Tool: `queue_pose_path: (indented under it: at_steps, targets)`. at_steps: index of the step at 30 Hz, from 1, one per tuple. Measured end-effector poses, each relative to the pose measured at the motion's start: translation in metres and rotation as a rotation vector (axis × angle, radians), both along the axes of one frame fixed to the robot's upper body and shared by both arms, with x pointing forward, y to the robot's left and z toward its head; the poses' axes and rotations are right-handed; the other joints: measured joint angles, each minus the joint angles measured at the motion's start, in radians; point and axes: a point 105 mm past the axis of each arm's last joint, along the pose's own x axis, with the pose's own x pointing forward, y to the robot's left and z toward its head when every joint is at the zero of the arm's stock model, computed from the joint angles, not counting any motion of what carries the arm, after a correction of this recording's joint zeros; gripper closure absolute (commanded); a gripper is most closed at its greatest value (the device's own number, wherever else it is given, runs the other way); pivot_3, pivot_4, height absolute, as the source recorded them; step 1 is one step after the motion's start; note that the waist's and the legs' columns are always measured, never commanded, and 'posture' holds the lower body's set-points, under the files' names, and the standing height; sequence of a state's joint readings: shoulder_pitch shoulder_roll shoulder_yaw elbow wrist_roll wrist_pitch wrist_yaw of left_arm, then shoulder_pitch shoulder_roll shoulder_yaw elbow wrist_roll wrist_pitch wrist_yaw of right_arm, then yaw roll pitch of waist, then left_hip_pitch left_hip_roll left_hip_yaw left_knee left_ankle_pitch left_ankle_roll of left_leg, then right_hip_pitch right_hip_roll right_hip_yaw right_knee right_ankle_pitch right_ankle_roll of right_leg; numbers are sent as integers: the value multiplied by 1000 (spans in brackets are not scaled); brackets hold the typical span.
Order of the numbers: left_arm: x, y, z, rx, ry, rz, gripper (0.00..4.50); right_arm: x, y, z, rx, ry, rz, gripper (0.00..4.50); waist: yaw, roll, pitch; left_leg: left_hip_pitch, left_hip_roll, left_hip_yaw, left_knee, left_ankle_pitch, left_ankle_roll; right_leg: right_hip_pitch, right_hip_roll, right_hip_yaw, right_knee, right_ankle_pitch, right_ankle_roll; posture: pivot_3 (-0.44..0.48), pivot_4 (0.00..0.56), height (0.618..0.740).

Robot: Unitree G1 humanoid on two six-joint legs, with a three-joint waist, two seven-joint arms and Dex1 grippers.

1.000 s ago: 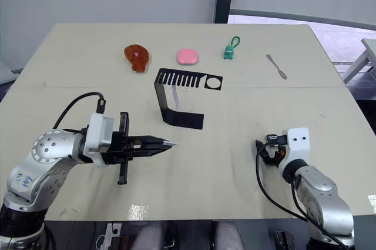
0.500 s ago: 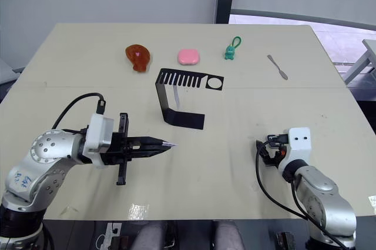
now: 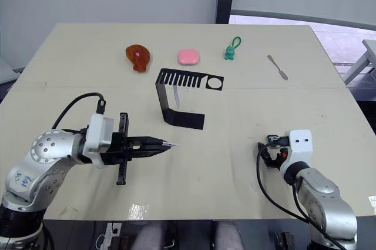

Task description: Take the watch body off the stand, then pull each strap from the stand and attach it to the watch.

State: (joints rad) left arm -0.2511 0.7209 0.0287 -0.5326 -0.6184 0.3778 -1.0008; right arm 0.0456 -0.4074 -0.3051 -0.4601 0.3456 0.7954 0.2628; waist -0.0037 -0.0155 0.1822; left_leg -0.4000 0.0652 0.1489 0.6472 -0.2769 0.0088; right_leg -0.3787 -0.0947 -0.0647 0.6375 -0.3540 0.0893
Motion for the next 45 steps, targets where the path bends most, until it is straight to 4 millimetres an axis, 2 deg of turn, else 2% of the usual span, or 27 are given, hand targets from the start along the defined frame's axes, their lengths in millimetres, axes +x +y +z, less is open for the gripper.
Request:
queue_pose_path:
  at_steps: [7, 10, 12, 13, 15, 24, 28, 32, 37, 40, 45]
  targets:
    - [0, 0, 0, 0, 1, 1, 4500, 3, 3, -1, 2, -1, 11, 109, -1, -2, -1, 0, 0, 0, 0, 0, 0, 0, 0, 0, 0, 0, 0, 0, 150, 740]
    - [0, 0, 0, 0, 1, 1, 4500, 3, 2, -3, 5, 2, 8, 867, -1, -3, -2, 0, 0, 0, 0, 0, 0, 0, 0, 0, 0, 0, 0, 0, 150, 740]
    - [0, 0, 0, 0, 1, 1, 4500, 3, 1, -4, 8, 3, 6, 1701, -1, -4, -3, 0, 1, 0, 0, 0, 0, 0, 0, 0, 0, 0, 0, 0, 150, 740]
    - [0, 0, 0, 0, 1, 1, 4500, 3, 1, -5, 9, 1, 6, 2260, -1, -4, -3, 0, 0, 0, 0, 0, 0, 0, 0, 0, 0, 0, 0, 0, 150, 740]
    - [0, 0, 0, 0, 1, 1, 4500, 4, 1, -5, 20, -5, 8, 3003, -1, -5, -3, 0, 1, 0, 0, 0, 0, 0, 0, 0, 0, 0, 0, 0, 150, 740]
    - [2, 1, -1, 2, 5, 5, 4500, 10, -1, -3, 72, -21, 18, 2994, -1, -6, -4, 2, 1, 0, 0, 0, 0, 2, -1, 1, 0, 0, 0, 0, 150, 740]
    - [5, 4, -2, 4, 6, 21, 4500, 13, 5, 4, 116, -30, 99, 2994, -4, -4, -3, 2, 1, 0, 0, 0, 0, 1, -1, 1, 0, 0, 0, 0, 150, 740]
    - [8, 11, 0, 22, -25, 60, 4500, 11, 23, 23, 183, -38, 273, 2994, -4, -2, -1, 2, 1, 1, -1, 0, 0, 1, -1, 1, 0, 0, 0, 0, 150, 740]
    - [13, 37, -3, 95, -92, 150, 4500, -8, 61, 50, 332, 63, 598, 2994, -5, -2, -1, 2, 2, 1, 0, 0, 0, 1, -2, 1, 1, 0, -1, 0, 150, 740]
    - [16, 50, -10, 141, -107, 184, 4500, -19, 81, 58, 410, 165, 748, 2994, -3, -2, -1, 2, 2, 0, 0, -1, 1, 1, -3, 1, 0, -1, -1, 0, 150, 740]
    - [12, 53, -15, 183, -152, 179, 4500, -31, 124, 60, 549, 309, 949, 2994, -4, -2, -1, 0, 2, 0, 0, -1, 2, 0, -4, 1, 0, -1, -1, 0, 150, 740]
